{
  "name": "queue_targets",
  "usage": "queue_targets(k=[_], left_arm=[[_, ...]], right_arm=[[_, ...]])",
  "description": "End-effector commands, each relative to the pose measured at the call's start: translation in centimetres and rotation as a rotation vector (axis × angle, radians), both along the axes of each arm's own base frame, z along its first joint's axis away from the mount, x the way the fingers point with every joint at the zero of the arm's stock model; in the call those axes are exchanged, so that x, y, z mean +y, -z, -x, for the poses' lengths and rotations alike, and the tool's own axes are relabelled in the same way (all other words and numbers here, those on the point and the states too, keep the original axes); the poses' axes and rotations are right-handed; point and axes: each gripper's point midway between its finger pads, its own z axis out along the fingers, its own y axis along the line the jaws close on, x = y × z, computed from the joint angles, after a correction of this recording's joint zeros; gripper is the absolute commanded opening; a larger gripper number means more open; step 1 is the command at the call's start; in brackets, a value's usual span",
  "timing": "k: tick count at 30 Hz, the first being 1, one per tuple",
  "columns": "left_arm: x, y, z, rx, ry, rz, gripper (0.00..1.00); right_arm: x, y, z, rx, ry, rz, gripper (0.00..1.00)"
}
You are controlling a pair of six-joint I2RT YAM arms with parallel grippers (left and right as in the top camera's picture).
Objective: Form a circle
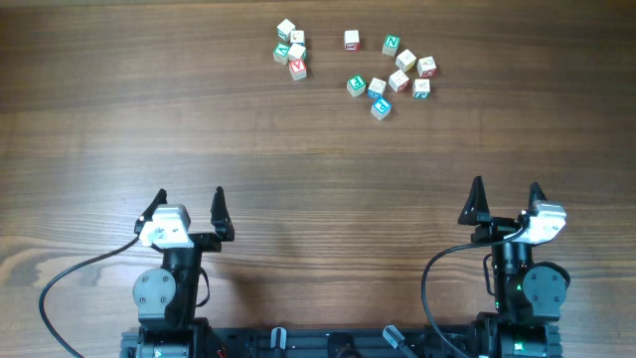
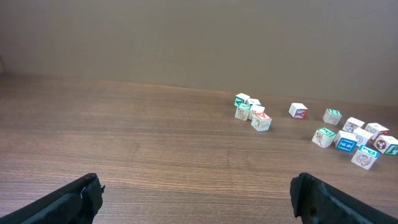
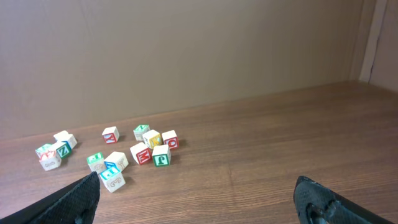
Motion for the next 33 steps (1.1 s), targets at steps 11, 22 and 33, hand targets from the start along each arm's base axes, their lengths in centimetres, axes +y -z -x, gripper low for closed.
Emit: queue_targets(k=[11,22,33], left_arm=[[-0.1,0.1,0.0,-0.002,0.007,0.014,1.00],[-5.4,-6.4,1.7,-0.049,0.324,0.032,1.00],[-6.6,-17.2,-4.3,0.233,0.385,0.092,1.00]], right_arm=[[-0.2,-0.1,0.0,-0.002,0.013,0.018,1.00],[-0.2,-0.1,0.0,-0.002,0.012,0.018,1.00],[-0.2,-0.1,0.0,-0.002,0.012,0.018,1.00]])
